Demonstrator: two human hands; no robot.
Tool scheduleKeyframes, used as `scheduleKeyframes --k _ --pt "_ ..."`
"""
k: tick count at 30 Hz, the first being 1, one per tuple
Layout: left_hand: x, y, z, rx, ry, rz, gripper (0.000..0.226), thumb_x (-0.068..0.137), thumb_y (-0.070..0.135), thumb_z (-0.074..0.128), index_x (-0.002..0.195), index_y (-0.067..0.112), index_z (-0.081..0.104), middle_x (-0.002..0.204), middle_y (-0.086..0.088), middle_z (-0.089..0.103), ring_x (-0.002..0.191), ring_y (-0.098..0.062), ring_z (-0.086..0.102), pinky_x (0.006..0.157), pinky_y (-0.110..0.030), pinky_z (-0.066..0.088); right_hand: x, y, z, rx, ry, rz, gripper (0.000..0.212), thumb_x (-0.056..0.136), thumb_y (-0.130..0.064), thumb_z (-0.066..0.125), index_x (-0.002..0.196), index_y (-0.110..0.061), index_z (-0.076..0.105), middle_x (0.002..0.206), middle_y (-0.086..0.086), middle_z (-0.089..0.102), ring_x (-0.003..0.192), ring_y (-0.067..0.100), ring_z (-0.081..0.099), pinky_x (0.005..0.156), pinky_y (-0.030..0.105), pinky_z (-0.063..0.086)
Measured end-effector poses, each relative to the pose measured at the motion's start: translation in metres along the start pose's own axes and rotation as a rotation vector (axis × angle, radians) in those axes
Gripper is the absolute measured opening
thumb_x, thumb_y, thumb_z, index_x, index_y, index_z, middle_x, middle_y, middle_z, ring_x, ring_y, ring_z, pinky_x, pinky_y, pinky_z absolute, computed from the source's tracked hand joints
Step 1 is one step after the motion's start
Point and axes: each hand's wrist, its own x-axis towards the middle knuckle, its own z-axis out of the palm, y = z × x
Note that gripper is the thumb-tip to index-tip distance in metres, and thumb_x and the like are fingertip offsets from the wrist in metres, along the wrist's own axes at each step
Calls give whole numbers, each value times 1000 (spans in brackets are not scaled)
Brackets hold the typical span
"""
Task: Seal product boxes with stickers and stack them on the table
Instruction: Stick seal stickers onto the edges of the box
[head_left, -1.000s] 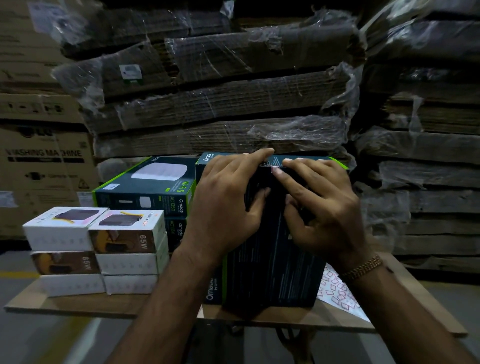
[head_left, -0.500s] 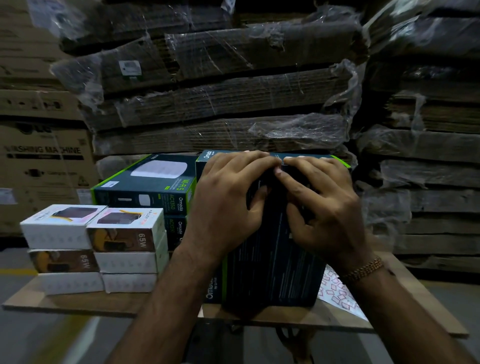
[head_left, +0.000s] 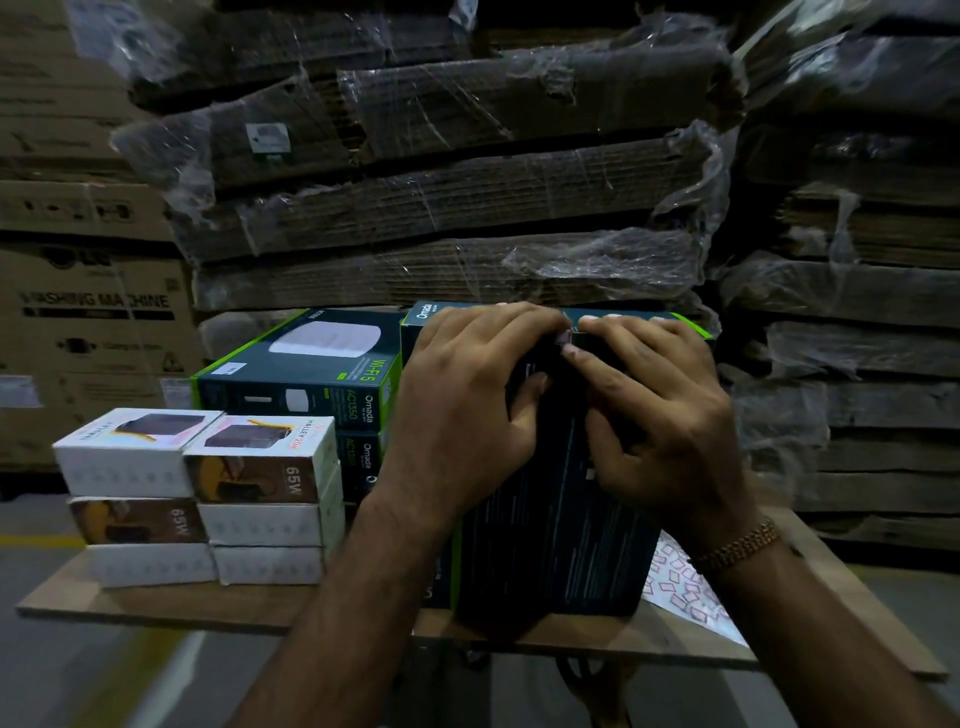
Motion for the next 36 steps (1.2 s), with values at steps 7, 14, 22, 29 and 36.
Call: scheduleKeyframes --k 7,14,22,29,36 --pt "2 0 2 41 -15 -39 48 88 28 73 135 18 68 137 3 70 130 -20 60 116 -38 40 1 0 1 8 -2 25 40 93 -7 65 132 -7 74 142 16 66 130 39 62 110 60 42" --pt "2 6 -1 5 -5 -54 57 82 19 75 138 23 64 130 8 71 123 -17 60 112 -36 41 2 -5 0 5 9 45 42 95 -9 67 137 -7 70 141 15 66 131 38 62 110 60 42" --pt "1 3 1 38 -8 -18 48 87 25 72 134 19 68 136 4 69 129 -20 59 116 -39 39 0 -4 0 26 12 45 27 92 -9 68 116 -4 79 139 16 67 130 37 63 110 61 42" --pt "-2 -1 2 -11 20 7 52 87 19 74 138 18 64 131 4 70 124 -22 60 112 -40 41 5 -11 0 30 45 101 38 95 -12 69 132 -3 72 137 12 69 126 35 65 109 58 43" --pt "-5 -11 7 -26 50 84 37 96 23 71 132 15 69 135 3 70 129 -23 62 112 -46 42 17 -15 -2 4 4 191 34 94 -20 67 123 -4 73 124 8 71 108 33 63 98 52 46"
